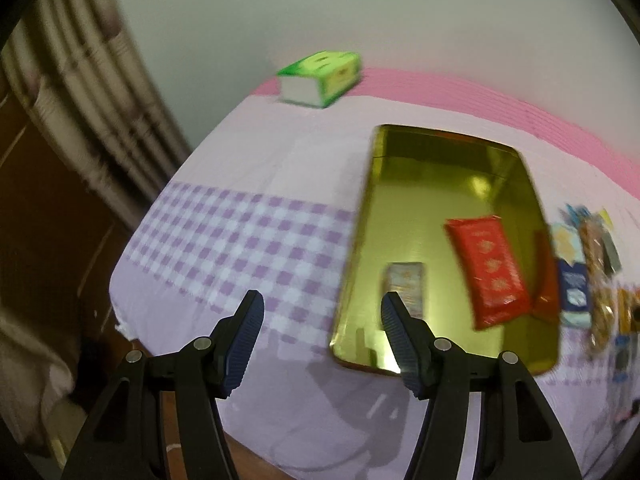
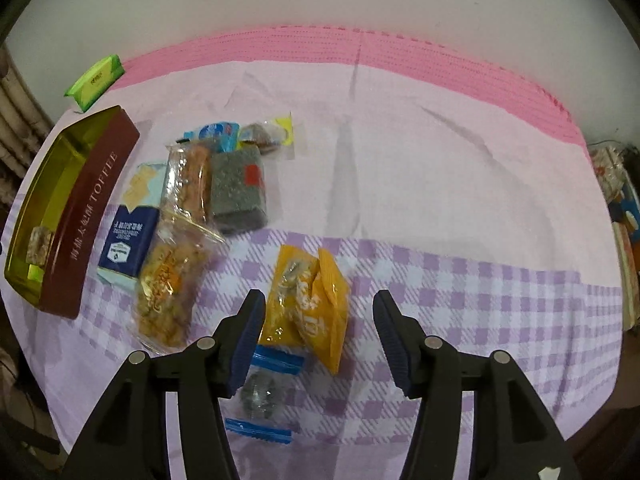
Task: Organize snacks
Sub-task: 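Grasp the yellow packet with the right gripper while the left gripper grasps the clear snack bag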
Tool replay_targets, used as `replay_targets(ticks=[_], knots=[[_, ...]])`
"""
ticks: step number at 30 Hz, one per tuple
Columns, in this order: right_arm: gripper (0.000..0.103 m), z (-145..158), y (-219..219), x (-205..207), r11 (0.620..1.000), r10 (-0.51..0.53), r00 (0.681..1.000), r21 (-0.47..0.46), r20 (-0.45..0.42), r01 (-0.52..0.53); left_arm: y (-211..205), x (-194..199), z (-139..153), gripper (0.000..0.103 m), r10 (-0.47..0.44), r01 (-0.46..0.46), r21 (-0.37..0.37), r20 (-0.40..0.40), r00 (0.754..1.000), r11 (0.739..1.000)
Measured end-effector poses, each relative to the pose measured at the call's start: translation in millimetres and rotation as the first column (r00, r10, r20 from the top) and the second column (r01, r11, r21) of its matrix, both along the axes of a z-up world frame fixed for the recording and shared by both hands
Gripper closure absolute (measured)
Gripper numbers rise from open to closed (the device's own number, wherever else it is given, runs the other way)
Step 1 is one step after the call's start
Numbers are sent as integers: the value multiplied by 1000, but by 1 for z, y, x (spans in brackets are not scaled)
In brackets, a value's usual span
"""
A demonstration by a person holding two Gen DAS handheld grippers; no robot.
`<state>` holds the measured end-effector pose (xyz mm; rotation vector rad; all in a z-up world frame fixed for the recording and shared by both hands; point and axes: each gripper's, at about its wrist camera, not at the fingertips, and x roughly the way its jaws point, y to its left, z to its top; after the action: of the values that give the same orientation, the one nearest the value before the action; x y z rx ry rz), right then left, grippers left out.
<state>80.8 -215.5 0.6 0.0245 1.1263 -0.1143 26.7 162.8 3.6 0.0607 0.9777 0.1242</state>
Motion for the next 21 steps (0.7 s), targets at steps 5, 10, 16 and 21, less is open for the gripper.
replay_targets(ticks=[5,10,16,21], knots=[[49,-15,0,6,1000,18,1000,19,8,-18,-44,-9,7,39,-128,128,10,-6,992,992],[52,-25,1,15,999,20,1000,39,18,-21,-90,-13,10,37,-247,247,-12,-15,969,969],[63,-29,-3,16,998,18,999,63,48,-21,-146,-7,6,37,-364,361,-65,-39,931,930],[64,-28,-25,11,999,-17,998,47,59,15,-188,0,-4,37,-448,437,-135,-65,892,889]])
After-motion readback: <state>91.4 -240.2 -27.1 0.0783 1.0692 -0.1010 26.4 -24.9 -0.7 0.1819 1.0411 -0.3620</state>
